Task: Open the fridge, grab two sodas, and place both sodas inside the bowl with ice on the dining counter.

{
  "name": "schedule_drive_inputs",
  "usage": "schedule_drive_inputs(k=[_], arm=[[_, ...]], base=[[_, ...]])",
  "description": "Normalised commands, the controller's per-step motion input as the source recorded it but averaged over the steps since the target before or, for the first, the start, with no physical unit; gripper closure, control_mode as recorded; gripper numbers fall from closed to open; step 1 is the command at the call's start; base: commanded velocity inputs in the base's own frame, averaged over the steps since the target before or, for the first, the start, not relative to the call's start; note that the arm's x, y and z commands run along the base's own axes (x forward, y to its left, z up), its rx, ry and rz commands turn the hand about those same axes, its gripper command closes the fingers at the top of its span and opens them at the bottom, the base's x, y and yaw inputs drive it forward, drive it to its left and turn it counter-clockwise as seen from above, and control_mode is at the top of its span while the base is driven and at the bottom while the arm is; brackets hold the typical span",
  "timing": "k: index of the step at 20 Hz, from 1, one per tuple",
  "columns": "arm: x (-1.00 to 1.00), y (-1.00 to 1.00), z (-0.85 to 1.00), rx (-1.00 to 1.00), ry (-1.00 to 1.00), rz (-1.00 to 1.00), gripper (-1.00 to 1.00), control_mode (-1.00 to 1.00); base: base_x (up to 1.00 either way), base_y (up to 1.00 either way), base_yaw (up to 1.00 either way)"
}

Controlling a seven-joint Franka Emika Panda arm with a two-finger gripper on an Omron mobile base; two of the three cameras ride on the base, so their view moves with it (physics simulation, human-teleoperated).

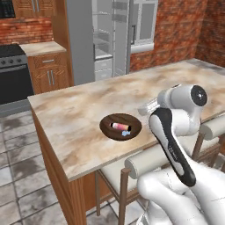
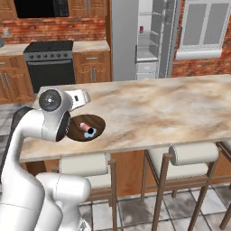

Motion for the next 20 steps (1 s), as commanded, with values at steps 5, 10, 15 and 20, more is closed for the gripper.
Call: schedule_drive_inputs(k=[5, 10, 15, 20], arm=[[-0.97, -0.08, 0.59, 0.33, -0.12, -0.29, -1.0, -1.0], [-1.0, -0.18, 0.37, 0.23, -0.06, -0.22, -1.0, -1.0], [-1.0, -0.21, -0.03, 0.13, -0.1, -0.19, -1.0, -1.0], [-0.29, 0.01, -0.08, 0.0, -0.01, -0.05, -1.0, -1.0]], base=[[0.0, 0.0, 0.0], [0.0, 0.0, 0.0], [0.0, 0.0, 0.0], [0.0, 0.0, 0.0]])
